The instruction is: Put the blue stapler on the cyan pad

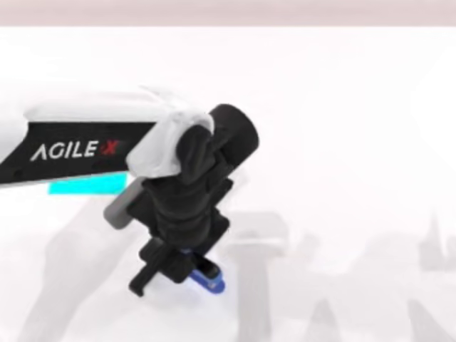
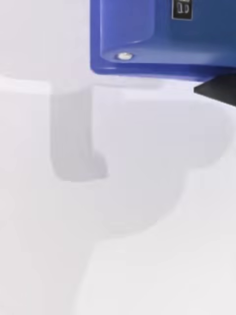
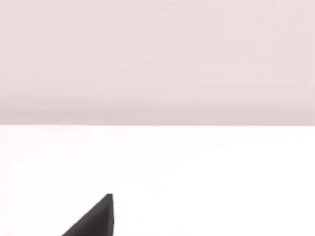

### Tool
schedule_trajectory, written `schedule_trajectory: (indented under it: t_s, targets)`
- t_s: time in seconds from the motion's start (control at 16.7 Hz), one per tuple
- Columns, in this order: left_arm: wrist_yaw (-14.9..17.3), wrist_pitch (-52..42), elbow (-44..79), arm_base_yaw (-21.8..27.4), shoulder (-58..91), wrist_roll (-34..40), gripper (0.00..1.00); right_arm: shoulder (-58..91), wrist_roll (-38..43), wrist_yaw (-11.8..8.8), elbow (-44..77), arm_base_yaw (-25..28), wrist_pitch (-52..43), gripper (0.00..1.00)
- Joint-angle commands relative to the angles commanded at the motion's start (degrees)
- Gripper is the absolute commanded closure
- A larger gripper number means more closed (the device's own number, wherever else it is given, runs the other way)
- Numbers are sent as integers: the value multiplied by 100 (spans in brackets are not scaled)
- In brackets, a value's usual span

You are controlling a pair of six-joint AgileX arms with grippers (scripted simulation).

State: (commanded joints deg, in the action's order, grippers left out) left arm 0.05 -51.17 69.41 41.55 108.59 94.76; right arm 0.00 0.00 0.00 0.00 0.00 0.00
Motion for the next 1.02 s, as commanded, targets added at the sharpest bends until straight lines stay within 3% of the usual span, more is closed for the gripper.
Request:
schedule_trajectory:
  t_s: [0.3, 0.72, 0.84, 1.02]
  targets:
    - [-2, -1316, 782, -25, -451, -34, 100, 0, 0, 0, 0, 0, 0, 0]
    - [-1, -1493, 940, -17, -551, -66, 100, 0, 0, 0, 0, 0, 0, 0]
    - [-1, -1553, 1136, -222, -409, -17, 100, 0, 0, 0, 0, 0, 0, 0]
    - [-2, -1742, 1732, -942, 28, 92, 100, 0, 0, 0, 0, 0, 0, 0]
